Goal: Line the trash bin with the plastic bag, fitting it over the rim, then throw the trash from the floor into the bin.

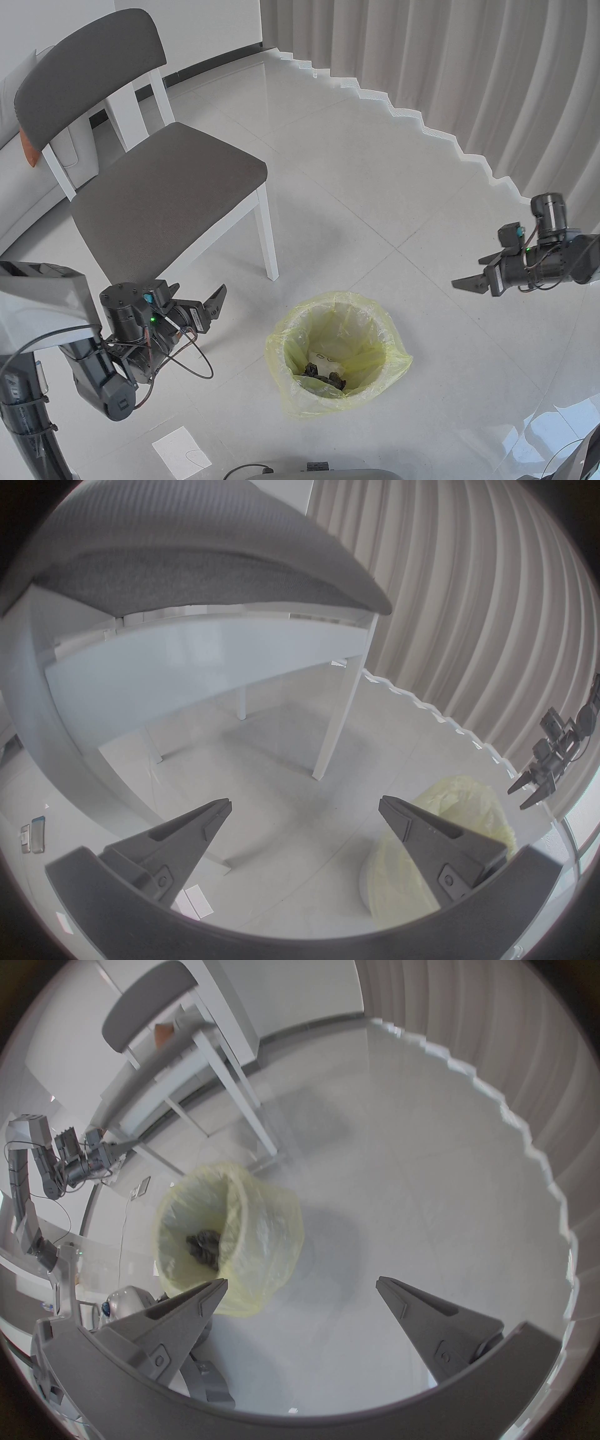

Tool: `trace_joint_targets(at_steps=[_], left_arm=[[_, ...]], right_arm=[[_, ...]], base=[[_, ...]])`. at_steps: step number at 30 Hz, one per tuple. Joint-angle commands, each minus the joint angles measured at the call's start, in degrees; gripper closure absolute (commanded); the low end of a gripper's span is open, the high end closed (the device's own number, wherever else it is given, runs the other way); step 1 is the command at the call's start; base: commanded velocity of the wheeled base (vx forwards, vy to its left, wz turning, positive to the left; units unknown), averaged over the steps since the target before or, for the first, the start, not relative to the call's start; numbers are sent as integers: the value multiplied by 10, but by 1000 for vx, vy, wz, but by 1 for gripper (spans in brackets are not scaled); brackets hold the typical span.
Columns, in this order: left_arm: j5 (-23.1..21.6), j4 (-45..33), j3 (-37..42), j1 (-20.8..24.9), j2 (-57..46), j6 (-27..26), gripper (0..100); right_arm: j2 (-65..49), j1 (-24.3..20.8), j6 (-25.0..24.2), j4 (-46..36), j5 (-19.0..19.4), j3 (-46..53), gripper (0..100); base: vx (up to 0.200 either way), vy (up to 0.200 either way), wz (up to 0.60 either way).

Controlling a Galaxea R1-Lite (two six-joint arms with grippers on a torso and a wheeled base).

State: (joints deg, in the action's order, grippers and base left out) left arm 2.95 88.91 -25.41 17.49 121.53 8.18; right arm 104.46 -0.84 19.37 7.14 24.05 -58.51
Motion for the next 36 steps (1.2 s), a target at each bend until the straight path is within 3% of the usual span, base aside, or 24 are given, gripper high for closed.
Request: trace_joint_targets(at_steps=[1,6,9,15,17,22,26,31,32,36], left_arm=[[-21,-20,127,11,-267,-24,0],[-14,-73,185,8,-418,-52,0],[-13,-152,191,3,-534,-62,0],[-13,-460,150,-20,-817,-61,0],[-18,-553,142,-60,-897,-62,0],[-64,-704,137,-125,-1069,-55,0],[-93,-838,122,-155,-1177,-22,0],[-117,-868,115,-176,-1214,18,0],[-113,-869,117,-175,-1215,25,0],[-106,-869,126,-175,-1215,32,0]], right_arm=[[-372,-7,-94,33,3,125,0],[-559,-23,-172,63,2,226,0],[-662,-16,-220,65,1,271,0],[-820,5,-250,63,14,343,0],[-863,22,-273,60,24,367,0],[-971,56,-348,30,85,401,0],[-990,58,-365,12,88,422,0],[-997,30,-377,5,91,449,0],[-1009,-14,-369,-17,88,464,0],[-1019,-2,-368,-39,86,488,0]], base=[[0,0,0],[0,0,0],[0,0,0],[0,0,0],[0,0,0],[0,0,0],[0,0,0],[0,0,0],[0,0,0],[0,0,0]])
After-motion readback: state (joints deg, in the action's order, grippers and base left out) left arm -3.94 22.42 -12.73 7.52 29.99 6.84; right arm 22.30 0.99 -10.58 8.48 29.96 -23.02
